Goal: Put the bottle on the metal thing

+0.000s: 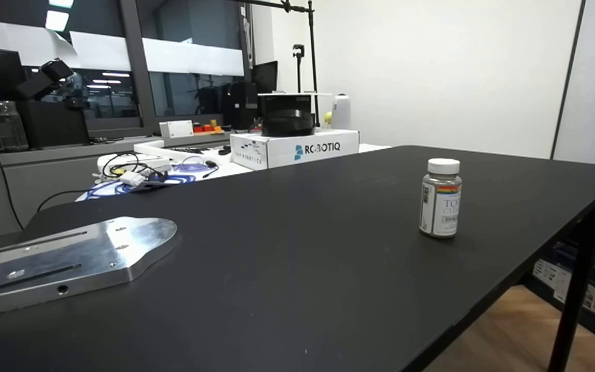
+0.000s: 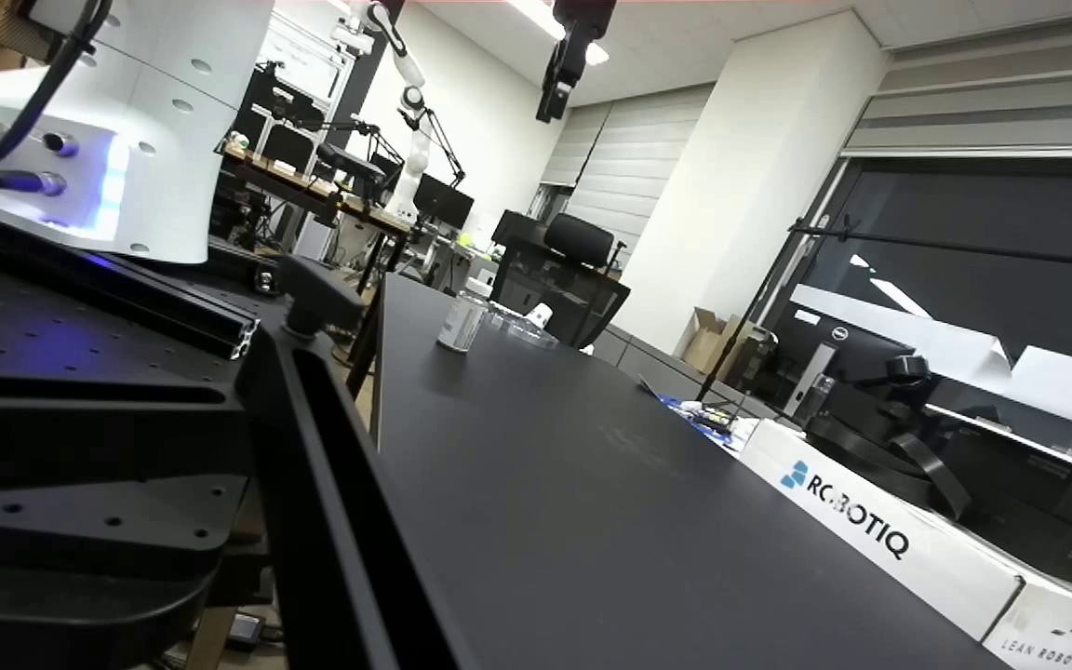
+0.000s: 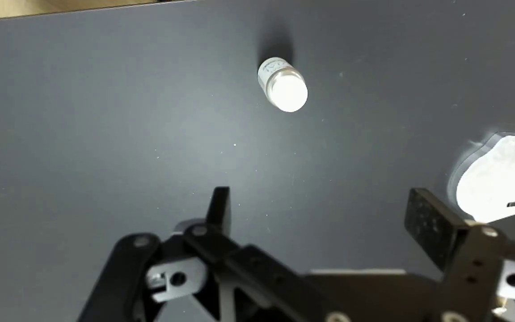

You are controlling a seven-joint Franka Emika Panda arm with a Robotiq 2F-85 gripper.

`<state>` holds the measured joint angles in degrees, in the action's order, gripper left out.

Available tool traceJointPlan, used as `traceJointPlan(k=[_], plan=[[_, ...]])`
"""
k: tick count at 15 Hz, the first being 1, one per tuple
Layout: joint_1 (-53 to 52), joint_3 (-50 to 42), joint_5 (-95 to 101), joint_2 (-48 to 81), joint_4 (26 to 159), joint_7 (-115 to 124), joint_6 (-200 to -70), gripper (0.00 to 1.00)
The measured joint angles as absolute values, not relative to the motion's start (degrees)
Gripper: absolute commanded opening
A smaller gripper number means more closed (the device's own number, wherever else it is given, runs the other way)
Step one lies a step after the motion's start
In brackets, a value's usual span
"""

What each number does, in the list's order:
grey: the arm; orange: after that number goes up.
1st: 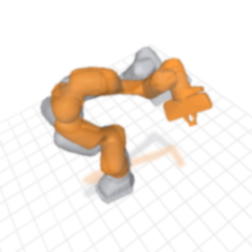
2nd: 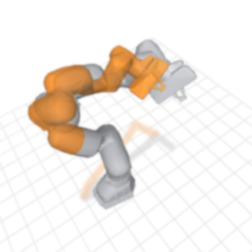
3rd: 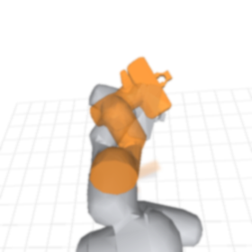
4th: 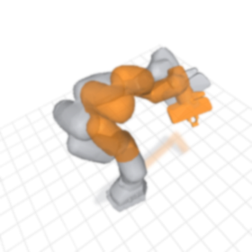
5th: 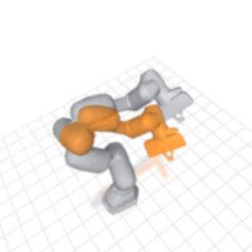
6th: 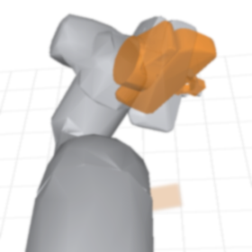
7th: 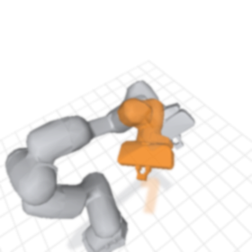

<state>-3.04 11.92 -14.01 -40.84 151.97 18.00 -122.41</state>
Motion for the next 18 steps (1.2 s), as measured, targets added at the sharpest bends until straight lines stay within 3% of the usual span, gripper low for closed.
traceJointPlan(k=[7,18], plan=[[-4.3,18.2,-12.8,-23.5,152.0,19.8,-139.6,1.00],[-4.7,18.0,-1.0,-4.2,151.1,28.0,-147.8,1.00]])
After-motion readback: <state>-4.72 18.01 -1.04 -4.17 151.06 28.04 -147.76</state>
